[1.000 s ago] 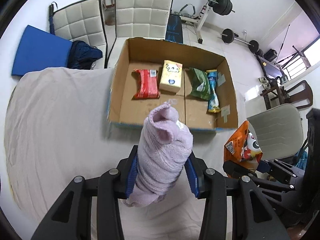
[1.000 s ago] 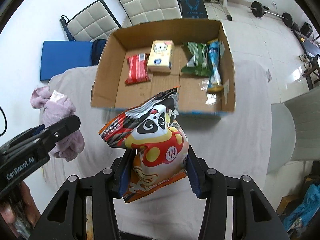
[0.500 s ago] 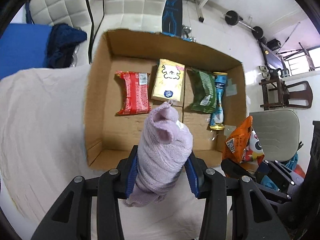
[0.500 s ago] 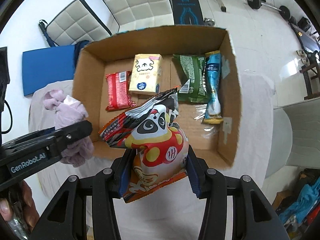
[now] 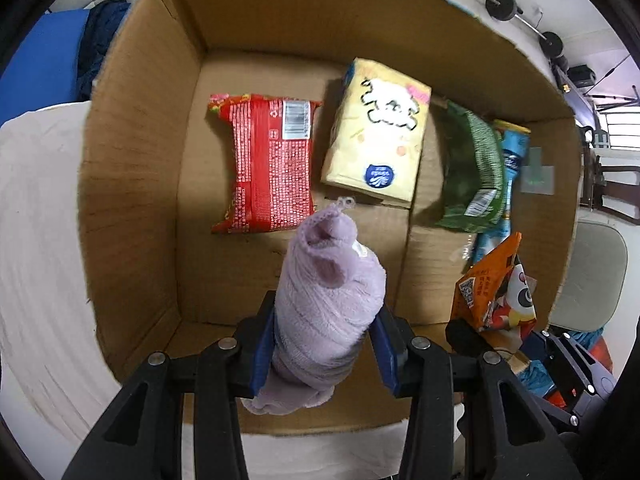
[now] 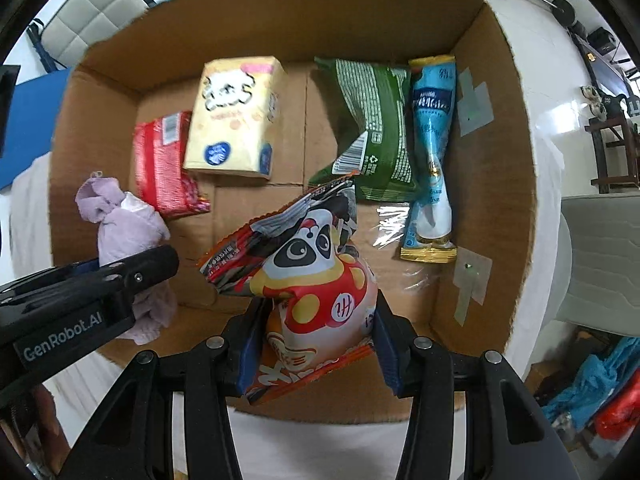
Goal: Organize soft objects
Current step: 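Lower the sock into the box with the left tool while the right drops the panda bag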
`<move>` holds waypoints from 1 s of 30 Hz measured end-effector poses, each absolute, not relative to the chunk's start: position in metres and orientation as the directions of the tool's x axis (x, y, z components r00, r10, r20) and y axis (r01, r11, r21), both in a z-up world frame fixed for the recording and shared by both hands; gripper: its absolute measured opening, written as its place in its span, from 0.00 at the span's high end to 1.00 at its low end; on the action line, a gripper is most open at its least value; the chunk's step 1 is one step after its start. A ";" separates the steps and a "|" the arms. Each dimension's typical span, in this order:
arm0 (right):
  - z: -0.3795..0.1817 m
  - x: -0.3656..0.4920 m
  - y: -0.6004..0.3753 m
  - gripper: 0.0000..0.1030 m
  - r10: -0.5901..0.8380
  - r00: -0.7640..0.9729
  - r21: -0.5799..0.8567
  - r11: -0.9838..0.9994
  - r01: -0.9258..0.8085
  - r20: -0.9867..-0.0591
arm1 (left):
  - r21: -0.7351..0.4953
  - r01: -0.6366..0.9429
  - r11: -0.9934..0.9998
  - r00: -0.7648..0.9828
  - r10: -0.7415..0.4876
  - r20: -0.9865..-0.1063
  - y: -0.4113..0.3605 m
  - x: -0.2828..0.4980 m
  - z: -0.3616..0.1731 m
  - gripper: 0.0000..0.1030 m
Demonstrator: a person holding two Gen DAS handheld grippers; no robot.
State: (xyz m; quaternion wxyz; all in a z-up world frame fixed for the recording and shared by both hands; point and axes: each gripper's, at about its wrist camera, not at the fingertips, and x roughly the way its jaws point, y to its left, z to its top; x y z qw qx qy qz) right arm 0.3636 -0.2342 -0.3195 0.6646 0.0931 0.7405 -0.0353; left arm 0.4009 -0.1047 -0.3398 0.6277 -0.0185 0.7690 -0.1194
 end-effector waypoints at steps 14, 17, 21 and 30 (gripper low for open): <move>-0.354 0.369 -0.230 0.17 0.076 -0.146 0.053 0.986 0.156 -0.986 | -0.168 0.110 0.980 -0.237 -0.138 -0.962 -0.098 0.400 -0.353 0.55; -0.352 0.367 -0.234 0.17 0.068 -0.144 0.045 0.987 0.156 -0.987 | -0.156 0.127 0.980 -0.214 -0.127 -0.969 -0.095 0.397 -0.348 0.45; -0.347 0.360 -0.245 0.04 0.063 -0.134 0.041 0.986 0.163 -0.989 | -0.132 0.144 0.981 -0.168 -0.108 -0.980 -0.090 0.393 -0.337 0.26; -0.321 0.338 -0.254 0.00 0.055 -0.074 0.040 0.981 0.190 -0.996 | -0.104 0.139 0.985 -0.067 -0.096 -0.993 -0.073 0.380 -0.304 0.06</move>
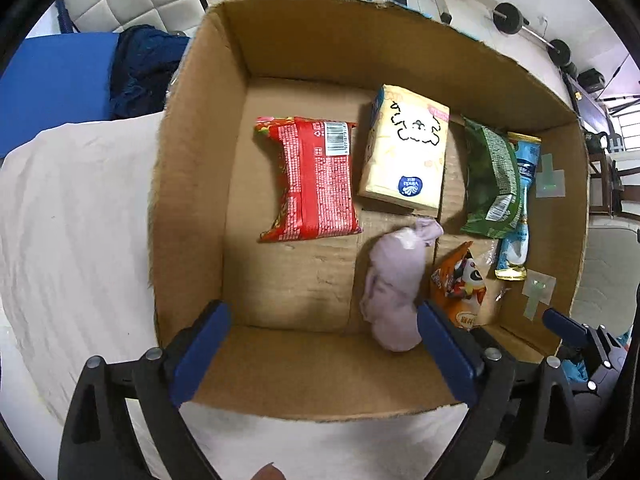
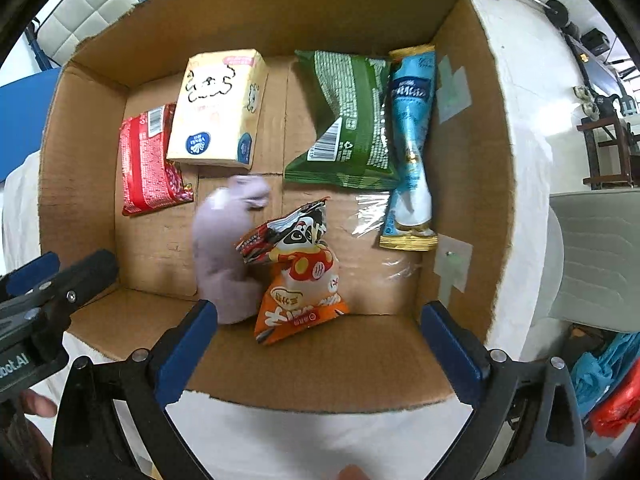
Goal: Organize soft objects
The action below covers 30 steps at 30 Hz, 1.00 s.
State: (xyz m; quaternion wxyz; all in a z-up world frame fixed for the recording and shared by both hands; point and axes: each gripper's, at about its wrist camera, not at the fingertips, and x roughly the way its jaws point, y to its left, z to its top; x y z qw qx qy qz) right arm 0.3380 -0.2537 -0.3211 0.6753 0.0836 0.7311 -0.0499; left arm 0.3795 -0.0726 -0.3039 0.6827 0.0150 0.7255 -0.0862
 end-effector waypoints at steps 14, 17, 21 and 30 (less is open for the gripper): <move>-0.268 0.286 -0.263 0.00 0.040 0.035 0.046 0.977 0.208 -0.999 | -0.034 0.164 0.986 0.083 -0.048 -0.995 -0.069 0.344 -0.261 0.06; -0.249 0.275 -0.261 0.00 0.041 0.076 0.056 0.976 0.209 -0.996 | -0.025 0.163 0.986 0.139 -0.048 -0.989 -0.067 0.331 -0.239 0.05; -0.217 0.256 -0.259 0.00 0.041 0.145 0.071 0.974 0.215 -0.989 | -0.017 0.173 0.985 0.201 -0.052 -0.978 -0.067 0.310 -0.211 0.00; -0.132 0.190 -0.254 0.00 0.015 0.315 0.082 0.977 0.198 -0.949 | -0.049 0.173 0.984 0.345 -0.107 -0.932 -0.059 0.242 -0.133 0.00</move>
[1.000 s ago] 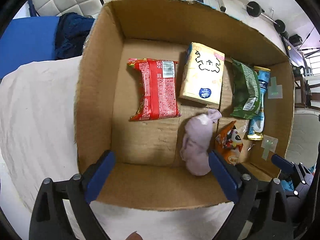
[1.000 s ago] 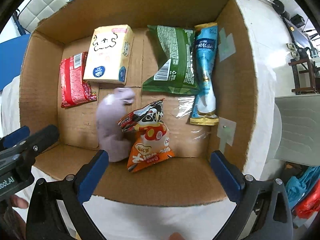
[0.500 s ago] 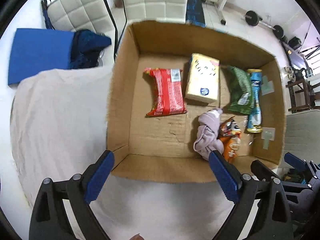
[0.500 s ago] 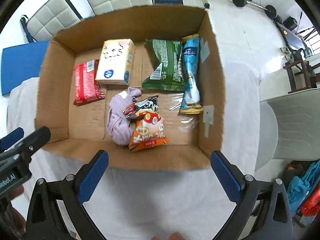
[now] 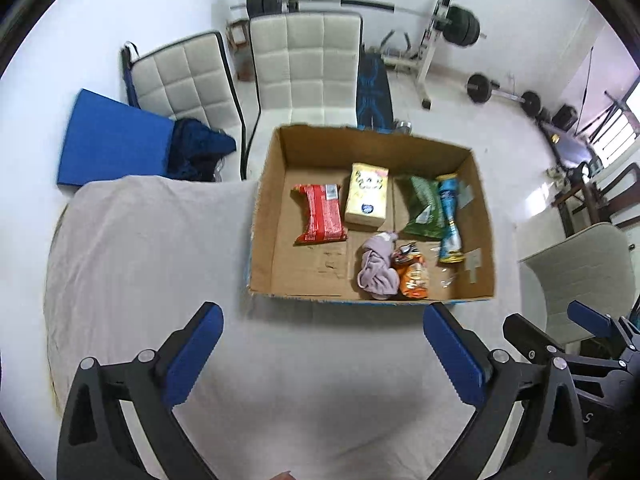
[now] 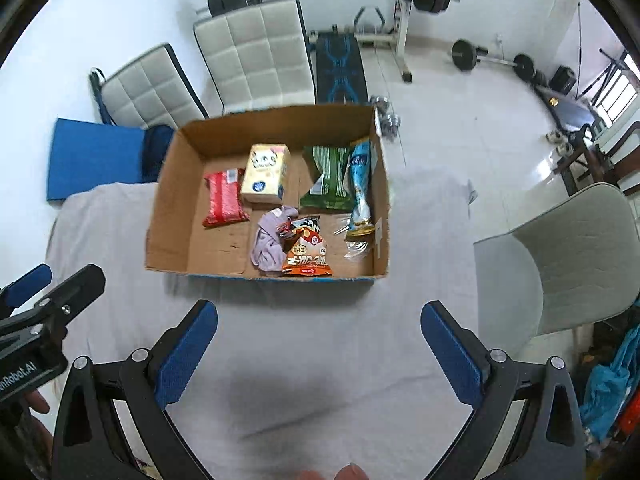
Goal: Organize soft objects
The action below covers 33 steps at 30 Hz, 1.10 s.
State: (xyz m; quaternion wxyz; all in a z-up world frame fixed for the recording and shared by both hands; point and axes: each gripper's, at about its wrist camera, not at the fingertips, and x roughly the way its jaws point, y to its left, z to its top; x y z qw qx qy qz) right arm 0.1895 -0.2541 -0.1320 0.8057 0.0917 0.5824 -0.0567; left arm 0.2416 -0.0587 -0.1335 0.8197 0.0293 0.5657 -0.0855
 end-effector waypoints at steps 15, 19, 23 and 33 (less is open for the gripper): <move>-0.030 0.074 -0.245 0.00 0.036 0.471 0.125 0.980 0.158 -0.882 | -0.031 0.139 0.990 0.492 -0.096 -0.866 -0.037 0.144 -0.046 0.00; -0.005 0.046 -0.241 0.00 0.006 0.508 0.097 0.983 0.154 -0.861 | -0.003 0.140 0.990 0.517 -0.075 -0.852 -0.035 0.117 -0.030 0.00; 0.015 0.022 -0.237 0.00 -0.011 0.536 0.079 0.986 0.144 -0.844 | -0.002 0.154 0.988 0.520 -0.083 -0.850 -0.034 0.099 -0.020 0.00; 0.034 0.001 -0.233 0.00 -0.025 0.552 0.065 0.988 0.143 -0.834 | -0.001 0.136 0.991 0.576 -0.080 -0.813 -0.025 0.077 0.005 0.00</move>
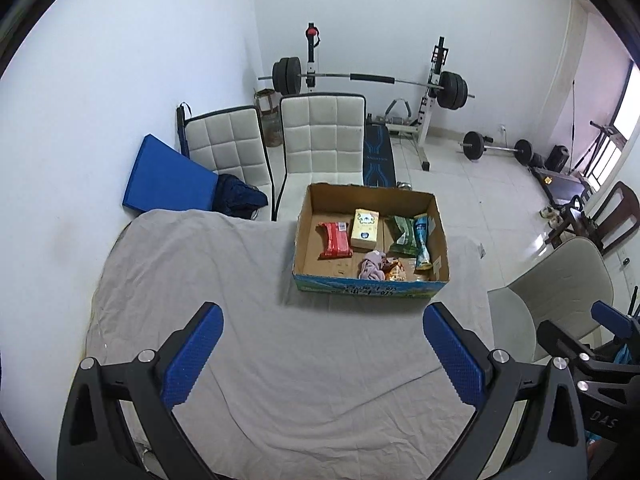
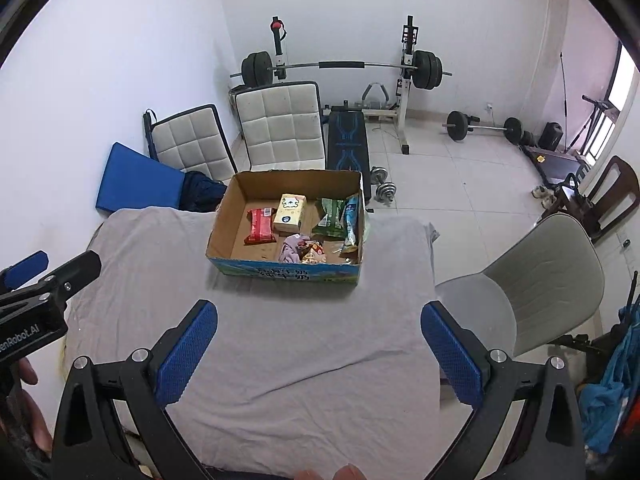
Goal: Organize soft objects
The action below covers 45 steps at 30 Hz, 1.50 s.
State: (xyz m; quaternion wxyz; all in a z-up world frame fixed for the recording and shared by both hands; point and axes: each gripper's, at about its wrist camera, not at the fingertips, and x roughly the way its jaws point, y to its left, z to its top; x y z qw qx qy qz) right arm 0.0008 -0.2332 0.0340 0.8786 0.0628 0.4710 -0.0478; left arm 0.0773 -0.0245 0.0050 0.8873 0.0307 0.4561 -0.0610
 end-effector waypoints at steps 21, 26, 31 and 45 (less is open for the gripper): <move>-0.001 0.080 -0.247 0.00 -0.133 0.530 -0.014 0.975 0.223 -0.838 | 0.028 0.082 0.996 0.583 -0.026 -0.812 -0.026 0.132 -0.037 0.00; -0.005 0.088 -0.245 0.00 -0.132 0.526 -0.016 0.975 0.219 -0.840 | 0.032 0.080 0.996 0.571 -0.020 -0.820 -0.026 0.138 -0.045 0.00; -0.007 0.091 -0.245 0.00 -0.130 0.526 -0.015 0.976 0.217 -0.840 | 0.043 0.083 0.996 0.567 -0.012 -0.824 -0.028 0.141 -0.048 0.00; -0.014 0.092 -0.241 0.00 -0.125 0.521 -0.022 0.980 0.199 -0.844 | 0.057 0.098 0.994 0.567 -0.009 -0.824 -0.034 0.143 -0.051 0.00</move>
